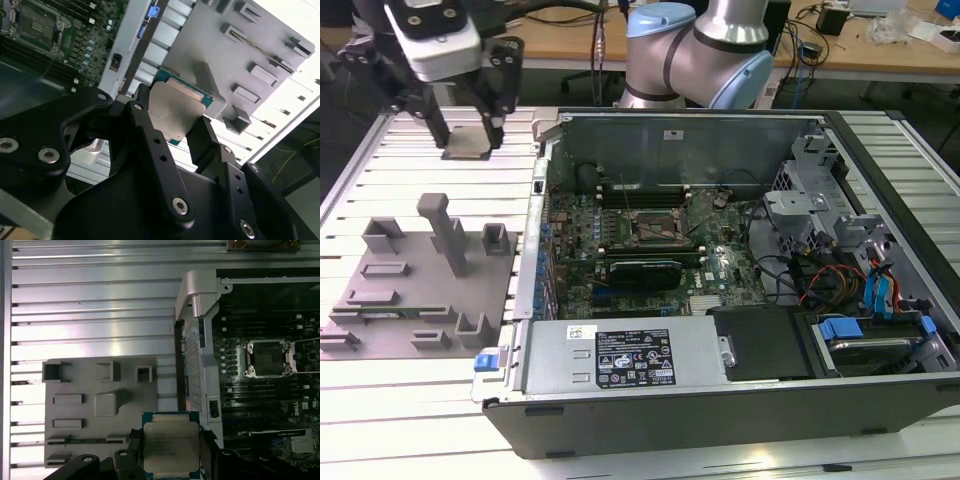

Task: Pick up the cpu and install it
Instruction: 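Pick up the cpu and move it towards the insertion slot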

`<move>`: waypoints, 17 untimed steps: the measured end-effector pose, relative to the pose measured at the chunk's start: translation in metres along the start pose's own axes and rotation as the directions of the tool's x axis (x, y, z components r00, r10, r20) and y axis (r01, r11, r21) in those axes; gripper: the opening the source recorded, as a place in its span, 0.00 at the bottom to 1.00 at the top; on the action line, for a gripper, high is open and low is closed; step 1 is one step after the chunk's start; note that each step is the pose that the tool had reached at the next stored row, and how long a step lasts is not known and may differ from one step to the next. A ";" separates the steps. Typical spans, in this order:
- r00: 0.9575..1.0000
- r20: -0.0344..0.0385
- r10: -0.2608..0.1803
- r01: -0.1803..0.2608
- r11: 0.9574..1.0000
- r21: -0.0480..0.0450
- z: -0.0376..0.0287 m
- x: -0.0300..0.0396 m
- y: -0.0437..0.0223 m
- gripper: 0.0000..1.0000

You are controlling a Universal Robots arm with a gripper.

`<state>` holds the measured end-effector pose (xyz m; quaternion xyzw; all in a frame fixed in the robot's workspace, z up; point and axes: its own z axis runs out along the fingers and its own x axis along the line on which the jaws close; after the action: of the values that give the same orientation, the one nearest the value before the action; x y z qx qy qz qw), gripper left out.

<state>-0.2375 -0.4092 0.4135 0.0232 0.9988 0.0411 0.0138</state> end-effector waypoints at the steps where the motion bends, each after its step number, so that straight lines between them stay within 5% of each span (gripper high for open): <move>1: 1.000 0.000 0.000 0.000 1.000 0.000 0.0001 -0.0040 0.0001 0.54; 6: 1.000 0.000 0.000 0.000 1.000 0.000 0.0010 -0.0334 0.0015 0.54; 16: 1.000 0.000 0.000 0.000 1.000 0.000 0.0024 -0.0809 0.0037 0.54; 17: 1.000 0.000 0.000 0.000 1.000 0.000 0.0028 -0.0917 0.0042 0.54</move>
<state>-0.1456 -0.4091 0.4134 0.0233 0.9988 0.0411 0.0139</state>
